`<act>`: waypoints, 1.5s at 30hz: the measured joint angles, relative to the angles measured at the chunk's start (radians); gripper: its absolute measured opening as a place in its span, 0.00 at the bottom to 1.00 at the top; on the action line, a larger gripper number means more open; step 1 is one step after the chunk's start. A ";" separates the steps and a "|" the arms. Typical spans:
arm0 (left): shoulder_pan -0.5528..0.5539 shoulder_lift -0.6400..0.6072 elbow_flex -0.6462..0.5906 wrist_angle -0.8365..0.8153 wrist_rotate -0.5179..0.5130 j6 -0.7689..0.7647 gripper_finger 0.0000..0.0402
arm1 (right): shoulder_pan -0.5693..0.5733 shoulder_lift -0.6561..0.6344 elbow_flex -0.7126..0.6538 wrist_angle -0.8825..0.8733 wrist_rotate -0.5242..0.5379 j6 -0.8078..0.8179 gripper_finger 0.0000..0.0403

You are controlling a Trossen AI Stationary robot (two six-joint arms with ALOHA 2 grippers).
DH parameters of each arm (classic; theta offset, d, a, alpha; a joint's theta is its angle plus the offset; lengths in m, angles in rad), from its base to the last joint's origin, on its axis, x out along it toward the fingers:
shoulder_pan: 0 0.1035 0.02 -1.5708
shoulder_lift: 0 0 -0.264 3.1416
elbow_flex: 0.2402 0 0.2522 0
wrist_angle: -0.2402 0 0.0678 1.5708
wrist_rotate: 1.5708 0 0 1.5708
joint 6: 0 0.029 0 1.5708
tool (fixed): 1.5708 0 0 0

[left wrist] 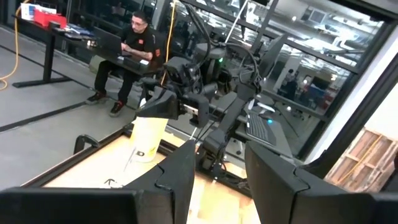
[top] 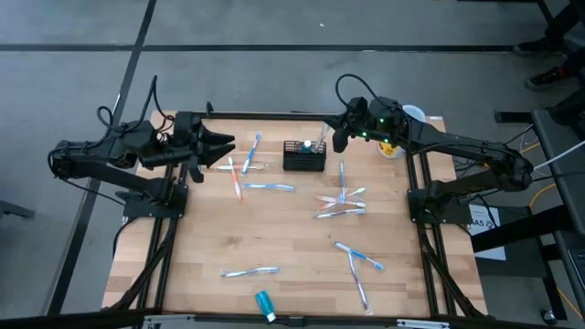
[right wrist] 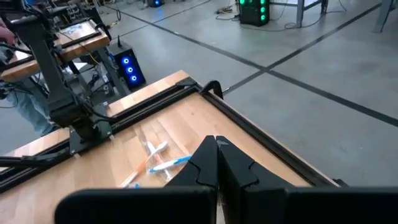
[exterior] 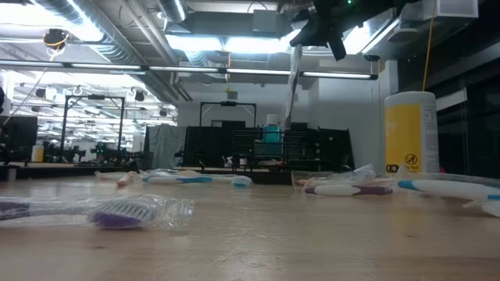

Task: Pick & Place toothbrushing station
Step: Put the purple toothbrush into the black mesh organizer

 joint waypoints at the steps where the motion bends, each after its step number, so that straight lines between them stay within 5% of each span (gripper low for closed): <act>1: -0.001 0.002 0.000 0.000 0.000 -0.002 0.33 | 0.000 0.000 0.000 -0.002 0.002 0.000 0.00; 18: -0.002 0.011 0.000 0.010 0.012 -0.003 0.33 | -0.005 0.001 -0.079 0.011 0.084 0.007 0.00; 34: -0.002 0.011 0.000 0.011 0.013 -0.029 0.33 | -0.098 0.002 -0.286 0.236 0.049 0.146 0.01; 45: -0.002 0.011 0.000 0.014 0.031 -0.031 0.33 | -0.179 0.003 -0.286 0.232 0.006 0.230 0.30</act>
